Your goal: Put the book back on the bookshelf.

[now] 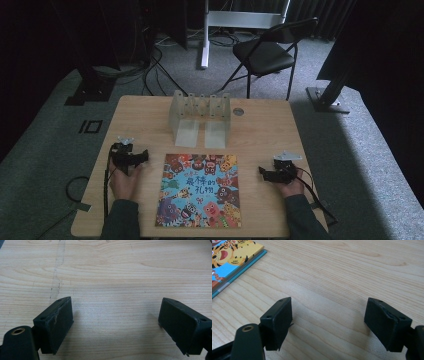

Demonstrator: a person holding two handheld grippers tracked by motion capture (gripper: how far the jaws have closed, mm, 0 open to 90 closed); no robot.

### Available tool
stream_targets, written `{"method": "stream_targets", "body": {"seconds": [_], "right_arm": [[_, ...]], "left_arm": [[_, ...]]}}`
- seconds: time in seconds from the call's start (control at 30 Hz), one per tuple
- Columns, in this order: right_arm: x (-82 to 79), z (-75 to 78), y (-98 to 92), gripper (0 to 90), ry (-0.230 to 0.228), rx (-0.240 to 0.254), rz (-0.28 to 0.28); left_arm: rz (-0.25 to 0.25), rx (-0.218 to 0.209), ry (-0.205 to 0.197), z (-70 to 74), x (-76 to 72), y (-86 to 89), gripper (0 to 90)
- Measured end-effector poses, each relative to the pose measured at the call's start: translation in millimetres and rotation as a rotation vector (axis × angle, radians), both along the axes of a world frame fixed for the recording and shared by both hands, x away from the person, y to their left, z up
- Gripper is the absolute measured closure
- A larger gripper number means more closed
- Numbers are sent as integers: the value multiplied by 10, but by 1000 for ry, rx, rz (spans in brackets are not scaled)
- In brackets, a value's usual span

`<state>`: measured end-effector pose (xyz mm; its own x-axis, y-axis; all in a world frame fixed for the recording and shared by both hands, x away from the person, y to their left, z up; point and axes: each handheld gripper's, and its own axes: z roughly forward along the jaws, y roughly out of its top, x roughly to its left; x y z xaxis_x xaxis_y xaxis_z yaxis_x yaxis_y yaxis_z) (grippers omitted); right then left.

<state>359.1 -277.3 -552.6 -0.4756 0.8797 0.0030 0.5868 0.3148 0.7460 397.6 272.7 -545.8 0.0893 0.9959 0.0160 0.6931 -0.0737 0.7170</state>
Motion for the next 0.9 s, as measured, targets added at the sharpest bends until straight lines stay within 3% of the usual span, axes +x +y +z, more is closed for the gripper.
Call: {"method": "stream_targets", "body": {"seconds": [0.47, 0.6, 0.9], "right_arm": [[1, -1, 5, 206, 2, -2, 7], [0, 0, 1, 209, 3, -1, 10], [-28, 27, -31, 305, 1, 16, 0]], "left_arm": [[-47, 2, 2, -1, -122, 8, 128], [-79, 4, 4, 17, -147, 23, 185], [-90, 2, -15, 2, -167, 30, 217]]}}
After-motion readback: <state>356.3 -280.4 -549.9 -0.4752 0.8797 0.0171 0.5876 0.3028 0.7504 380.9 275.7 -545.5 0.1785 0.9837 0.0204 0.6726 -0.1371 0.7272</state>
